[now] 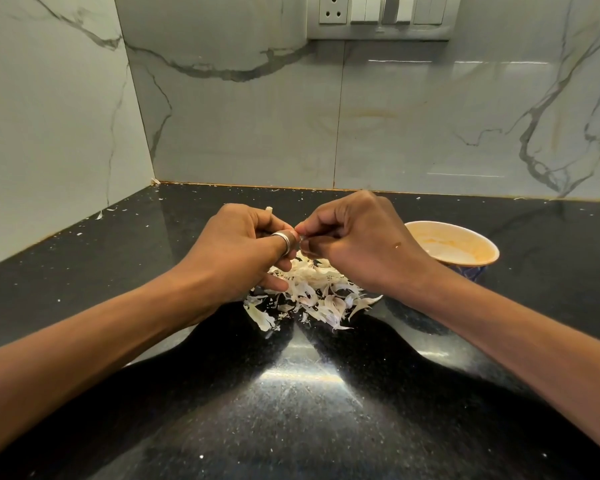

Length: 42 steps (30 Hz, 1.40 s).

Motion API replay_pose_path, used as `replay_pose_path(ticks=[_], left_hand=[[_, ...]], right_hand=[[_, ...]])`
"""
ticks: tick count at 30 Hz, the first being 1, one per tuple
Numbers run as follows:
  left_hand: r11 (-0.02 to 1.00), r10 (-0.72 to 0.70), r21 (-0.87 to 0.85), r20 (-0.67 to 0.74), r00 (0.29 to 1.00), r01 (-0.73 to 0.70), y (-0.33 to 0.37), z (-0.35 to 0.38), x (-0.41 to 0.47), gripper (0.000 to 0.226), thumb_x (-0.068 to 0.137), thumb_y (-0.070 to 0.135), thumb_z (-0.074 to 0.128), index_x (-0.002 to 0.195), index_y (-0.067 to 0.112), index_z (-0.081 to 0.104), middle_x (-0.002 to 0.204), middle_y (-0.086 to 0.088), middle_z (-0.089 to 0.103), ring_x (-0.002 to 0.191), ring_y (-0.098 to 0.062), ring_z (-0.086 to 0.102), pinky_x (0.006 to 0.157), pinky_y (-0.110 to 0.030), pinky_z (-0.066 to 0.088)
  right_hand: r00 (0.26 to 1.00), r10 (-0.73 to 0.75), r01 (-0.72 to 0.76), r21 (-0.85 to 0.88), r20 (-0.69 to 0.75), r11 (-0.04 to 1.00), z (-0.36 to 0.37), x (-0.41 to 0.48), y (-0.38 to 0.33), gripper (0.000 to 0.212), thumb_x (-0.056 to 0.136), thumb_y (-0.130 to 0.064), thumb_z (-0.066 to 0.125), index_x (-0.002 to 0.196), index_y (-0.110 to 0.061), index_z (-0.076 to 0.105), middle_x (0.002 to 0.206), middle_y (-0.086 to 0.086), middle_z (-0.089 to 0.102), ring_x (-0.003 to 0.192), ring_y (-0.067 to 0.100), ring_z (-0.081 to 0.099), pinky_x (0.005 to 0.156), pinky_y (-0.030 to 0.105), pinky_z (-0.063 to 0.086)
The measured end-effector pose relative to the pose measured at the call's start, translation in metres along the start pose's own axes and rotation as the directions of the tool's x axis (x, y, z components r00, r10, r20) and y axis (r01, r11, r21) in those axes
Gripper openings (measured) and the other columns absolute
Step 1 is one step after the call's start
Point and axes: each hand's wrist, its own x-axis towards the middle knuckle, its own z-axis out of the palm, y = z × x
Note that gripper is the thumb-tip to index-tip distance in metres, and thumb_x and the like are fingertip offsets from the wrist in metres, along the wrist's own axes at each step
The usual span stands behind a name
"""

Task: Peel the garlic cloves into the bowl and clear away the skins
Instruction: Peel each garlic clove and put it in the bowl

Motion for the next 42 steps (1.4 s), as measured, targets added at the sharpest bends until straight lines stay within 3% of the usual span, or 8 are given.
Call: replay_pose_path(ticks=[9,17,25,29,32,35,42], left_hand=[[0.999,0.033,0.030,-0.055,0.998,-0.031,0.001,0.002,-0.001,0.015,0.095,0.006,0.062,0.084,0.007,0.073,0.075,-0.010,0.070,0.055,-0.006,0.065,0.046,-0.017,0.050],[0.999,0.010,0.047,-0.081,0.997,-0.007,-0.003,-0.005,0.006,0.017,0.094,0.015,0.065,0.081,0.006,0.073,0.076,-0.015,0.070,0.061,-0.014,0.066,0.056,-0.031,0.058],[0.996,0.006,0.091,-0.096,0.995,0.003,-0.004,-0.004,0.006,0.028,0.095,0.022,0.062,0.074,0.007,0.071,0.068,-0.009,0.068,0.053,-0.008,0.060,0.050,-0.027,0.054],[0.991,0.039,0.135,-0.119,0.992,-0.023,-0.004,-0.005,0.007,0.024,0.092,0.021,0.070,0.072,0.006,0.069,0.069,-0.011,0.071,0.052,-0.012,0.063,0.048,-0.029,0.056],[0.992,0.074,0.108,-0.115,0.991,-0.062,-0.003,-0.006,0.005,0.005,0.088,0.013,0.075,0.086,0.015,0.071,0.076,-0.005,0.072,0.064,-0.016,0.070,0.049,-0.028,0.055],[0.993,0.103,0.072,-0.097,0.990,-0.097,-0.002,-0.005,0.004,0.014,0.091,0.008,0.069,0.093,0.021,0.074,0.076,-0.002,0.073,0.069,-0.017,0.071,0.050,-0.025,0.054],[0.994,0.110,-0.011,-0.052,0.993,-0.111,0.003,-0.003,0.001,0.007,0.093,0.020,0.070,0.097,0.018,0.076,0.075,-0.002,0.070,0.066,-0.012,0.067,0.052,-0.028,0.056]], right_hand=[[1.000,-0.016,0.016,-0.003,0.005,1.000,0.000,0.000,-0.003,0.021,0.085,-0.003,0.081,0.095,-0.021,0.083,0.083,-0.009,0.078,0.078,0.002,0.072,0.075,0.029,0.062],[0.995,0.100,-0.104,0.218,0.031,0.970,-0.001,0.004,-0.001,0.011,0.086,-0.004,0.081,0.091,-0.013,0.077,0.082,0.005,0.078,0.076,0.015,0.077,0.079,0.044,0.065],[0.975,0.203,-0.223,0.462,0.094,0.858,-0.015,0.002,-0.008,0.012,0.089,0.007,0.071,0.099,0.000,0.073,0.097,0.022,0.075,0.092,0.030,0.076,0.080,0.027,0.063],[0.978,0.188,-0.210,0.435,0.094,0.876,-0.012,0.003,-0.006,0.013,0.090,0.005,0.071,0.102,0.000,0.074,0.096,0.021,0.076,0.090,0.029,0.076,0.085,0.037,0.063],[0.977,0.193,-0.212,0.411,0.088,0.887,-0.012,0.003,-0.005,0.013,0.090,0.003,0.073,0.101,-0.002,0.075,0.093,0.017,0.077,0.088,0.027,0.077,0.086,0.039,0.063],[0.976,0.198,-0.216,0.399,0.086,0.891,-0.011,0.003,-0.005,0.012,0.089,0.001,0.075,0.100,-0.003,0.076,0.090,0.015,0.078,0.089,0.029,0.077,0.087,0.041,0.063],[0.981,0.180,-0.195,0.329,0.077,0.924,-0.011,0.002,-0.007,0.012,0.089,-0.005,0.077,0.099,-0.010,0.079,0.089,0.008,0.079,0.092,0.028,0.075,0.082,0.037,0.064]])
